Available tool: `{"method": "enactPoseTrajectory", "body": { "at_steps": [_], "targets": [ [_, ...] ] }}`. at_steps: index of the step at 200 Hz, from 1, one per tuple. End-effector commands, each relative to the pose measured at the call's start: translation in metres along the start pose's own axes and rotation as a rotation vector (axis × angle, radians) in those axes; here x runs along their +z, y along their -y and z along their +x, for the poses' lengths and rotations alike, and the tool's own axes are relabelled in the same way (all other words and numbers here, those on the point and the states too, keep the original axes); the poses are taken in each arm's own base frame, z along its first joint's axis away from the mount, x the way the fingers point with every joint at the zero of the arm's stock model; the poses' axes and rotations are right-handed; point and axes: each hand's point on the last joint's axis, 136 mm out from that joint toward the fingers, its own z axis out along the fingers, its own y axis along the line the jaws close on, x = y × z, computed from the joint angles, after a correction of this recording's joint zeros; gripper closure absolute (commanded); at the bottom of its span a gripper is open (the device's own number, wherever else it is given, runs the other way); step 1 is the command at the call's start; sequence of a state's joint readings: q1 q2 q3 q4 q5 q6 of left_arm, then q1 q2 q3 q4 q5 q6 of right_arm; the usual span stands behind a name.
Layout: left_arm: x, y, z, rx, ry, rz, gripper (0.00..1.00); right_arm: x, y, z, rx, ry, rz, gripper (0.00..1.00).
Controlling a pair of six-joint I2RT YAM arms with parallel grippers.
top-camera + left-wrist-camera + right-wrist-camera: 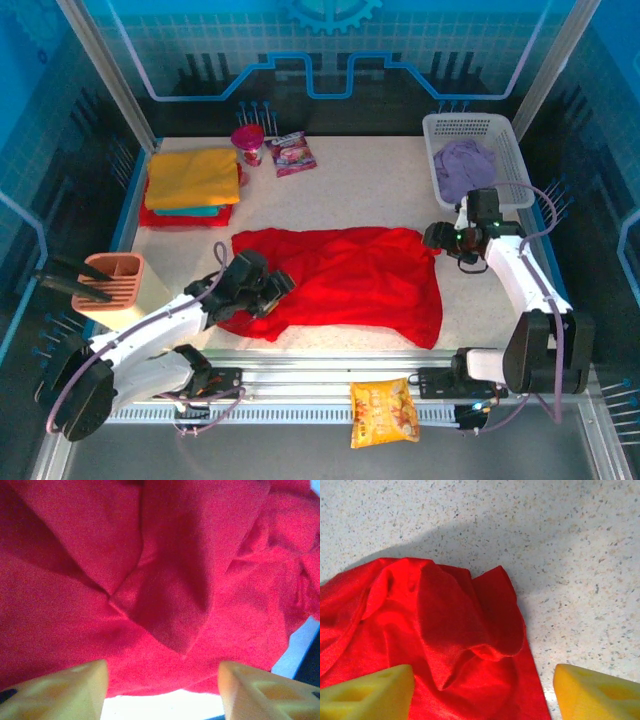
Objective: Fold and stack the t-shirts
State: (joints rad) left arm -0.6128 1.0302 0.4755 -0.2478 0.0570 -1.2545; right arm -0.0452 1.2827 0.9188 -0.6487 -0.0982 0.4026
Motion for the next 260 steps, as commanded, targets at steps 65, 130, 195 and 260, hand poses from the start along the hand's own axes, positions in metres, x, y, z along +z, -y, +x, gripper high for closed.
{"method": "enactPoseTrajectory", "body": {
  "at_steps": [65, 130, 195, 260],
  "targets": [
    [0.01, 0.029, 0.002, -0.229, 0.075, 0.15, 0.42, -0.006, -0.008, 0.0, -0.013, 0.001, -0.018, 0.19],
    [0.005, -0.002, -0.018, -0.308, 0.248, 0.108, 0.52, -0.012, -0.01, -0.005, -0.028, 0.028, -0.022, 0.19],
    [0.022, 0.009, -0.021, -0.352, 0.231, 0.148, 0.54, -0.009, -0.009, -0.005, -0.028, 0.019, -0.019, 0.19],
    [0.021, 0.026, -0.02, -0.354, 0.229, 0.177, 0.51, -0.009, -0.01, -0.004, -0.029, 0.015, -0.026, 0.2]
  ]
}}
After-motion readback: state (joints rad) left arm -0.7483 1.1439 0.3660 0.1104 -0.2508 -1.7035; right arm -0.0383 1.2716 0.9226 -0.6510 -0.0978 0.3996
